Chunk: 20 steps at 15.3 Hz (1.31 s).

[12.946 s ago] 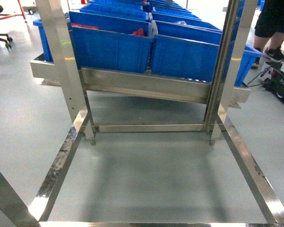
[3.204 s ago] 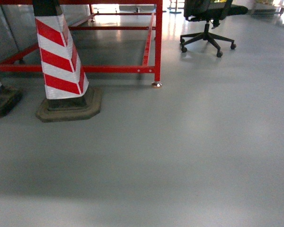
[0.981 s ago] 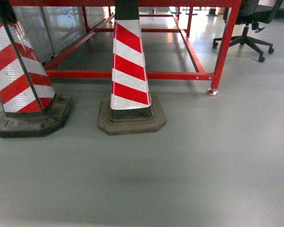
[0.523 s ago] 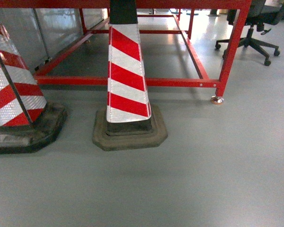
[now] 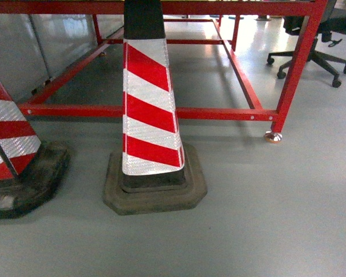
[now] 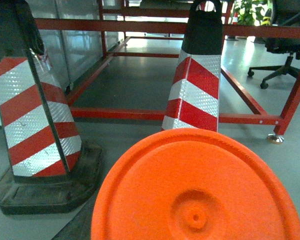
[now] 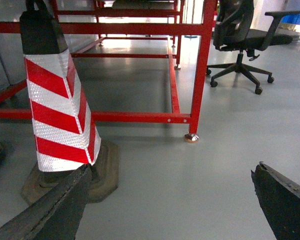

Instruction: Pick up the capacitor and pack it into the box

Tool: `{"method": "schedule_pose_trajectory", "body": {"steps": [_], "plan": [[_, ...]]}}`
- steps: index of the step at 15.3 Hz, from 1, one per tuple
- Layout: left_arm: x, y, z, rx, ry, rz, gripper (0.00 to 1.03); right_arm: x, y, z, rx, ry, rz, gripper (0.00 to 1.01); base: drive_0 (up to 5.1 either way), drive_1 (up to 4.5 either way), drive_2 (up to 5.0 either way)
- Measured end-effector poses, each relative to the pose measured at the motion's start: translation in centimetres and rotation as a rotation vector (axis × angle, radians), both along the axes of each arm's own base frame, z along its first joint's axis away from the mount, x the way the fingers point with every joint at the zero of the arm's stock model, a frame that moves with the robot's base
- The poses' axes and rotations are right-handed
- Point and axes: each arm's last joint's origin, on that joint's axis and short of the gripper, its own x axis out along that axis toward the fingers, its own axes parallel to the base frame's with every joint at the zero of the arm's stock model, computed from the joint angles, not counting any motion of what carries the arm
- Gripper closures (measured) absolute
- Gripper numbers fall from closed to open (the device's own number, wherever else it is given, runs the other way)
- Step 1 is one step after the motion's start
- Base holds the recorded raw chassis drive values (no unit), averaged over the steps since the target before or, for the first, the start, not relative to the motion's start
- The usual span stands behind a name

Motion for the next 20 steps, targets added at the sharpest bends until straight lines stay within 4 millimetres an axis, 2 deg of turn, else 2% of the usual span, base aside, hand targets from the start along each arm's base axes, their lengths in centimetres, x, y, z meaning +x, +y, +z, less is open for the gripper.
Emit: {"method": "schedule_pose_trajectory", "body": {"steps": [3, 20], "plan": [[0.0, 0.0, 0.0, 0.0, 0.0, -0.002, 0.59, 0.0, 0.0, -0.06, 0.0, 0.006, 0.0, 0.03, -0.1, 4.0, -4.2], [0.0, 0.0, -0.01, 0.005, 0.002, -0.001, 0.59, 0.0, 0.0, -0.03, 0.0, 0.003, -0.002, 0.03, 0.0, 0.0, 0.0]]}}
